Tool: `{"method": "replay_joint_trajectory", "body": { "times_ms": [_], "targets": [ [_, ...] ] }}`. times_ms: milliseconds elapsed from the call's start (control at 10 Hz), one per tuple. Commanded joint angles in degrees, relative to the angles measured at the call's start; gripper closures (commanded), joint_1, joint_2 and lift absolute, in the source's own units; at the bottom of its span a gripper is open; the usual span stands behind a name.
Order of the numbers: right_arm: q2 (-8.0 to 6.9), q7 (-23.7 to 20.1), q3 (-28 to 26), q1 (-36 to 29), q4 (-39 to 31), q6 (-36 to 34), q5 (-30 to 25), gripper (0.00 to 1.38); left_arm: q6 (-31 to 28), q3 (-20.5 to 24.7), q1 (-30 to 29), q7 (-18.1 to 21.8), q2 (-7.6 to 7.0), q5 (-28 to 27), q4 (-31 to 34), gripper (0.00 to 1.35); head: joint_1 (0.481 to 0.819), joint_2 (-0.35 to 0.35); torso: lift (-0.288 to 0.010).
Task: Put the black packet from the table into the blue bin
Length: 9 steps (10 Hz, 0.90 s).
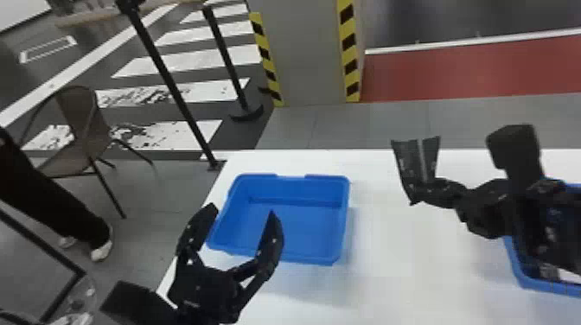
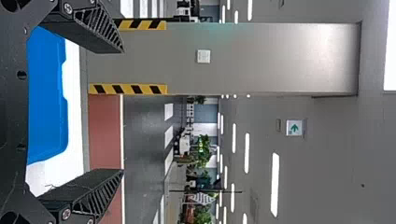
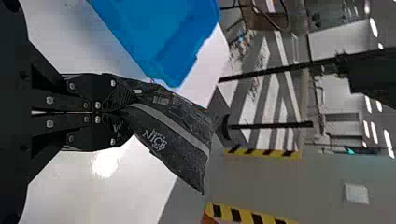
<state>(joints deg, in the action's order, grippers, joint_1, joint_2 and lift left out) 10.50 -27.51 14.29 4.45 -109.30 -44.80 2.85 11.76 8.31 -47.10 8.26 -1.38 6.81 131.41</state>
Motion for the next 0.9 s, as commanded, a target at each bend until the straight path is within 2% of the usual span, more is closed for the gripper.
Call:
{"method": "replay_joint_trajectory", "body": {
  "times_ms": [0, 200, 300, 400, 500, 700, 800],
  "targets": [
    [-0.74, 0.0, -9.84, -7.96, -11.0, -3.86, -5.03, 1.15, 0.2, 0.15, -0.15, 0.0, 0.15, 0.27, 0.0, 0.11, 0.695, 0.268, -0.11],
    [-1.62, 0.0, -19.32, -13.44, -12.97, -7.93, -8.22, 1.15, 0.9, 0.37, -0.15, 0.0, 0.24, 0.16, 0.0, 0.11, 0.695, 0.129, -0.11],
    [-2.15, 0.0, -23.44, -15.69, -13.96, -9.9, -9.6, 1.14, 0.9, 0.49, -0.43, 0.0, 0.24, 0.27, 0.0, 0.11, 0.695, 0.098, -0.11],
    [-2.41, 0.0, -26.29, -16.39, -13.4, -10.61, -10.85, 1.06, 1.04, 0.6, -0.57, 0.0, 0.32, 0.27, 0.14, 0.11, 0.695, 0.031, -0.11],
    [-2.41, 0.0, -27.66, -16.25, -11.99, -10.61, -11.54, 0.83, 1.19, 0.49, -0.43, 0.0, 0.24, 0.27, 0.14, 0.11, 0.695, -0.027, -0.11],
    [-3.03, 1.49, -29.15, -17.94, -13.96, -6.53, -13.25, 0.14, 0.9, 0.37, -0.57, 0.0, 0.24, 0.27, 0.14, 0.11, 0.695, -0.1, -0.11],
    [-4.17, 4.04, -29.15, -21.32, -17.47, -1.75, -11.77, 0.0, 0.9, 0.37, -0.57, 0.0, 0.24, 0.27, 0.14, 0.11, 0.695, -0.112, -0.11]
  ]
}}
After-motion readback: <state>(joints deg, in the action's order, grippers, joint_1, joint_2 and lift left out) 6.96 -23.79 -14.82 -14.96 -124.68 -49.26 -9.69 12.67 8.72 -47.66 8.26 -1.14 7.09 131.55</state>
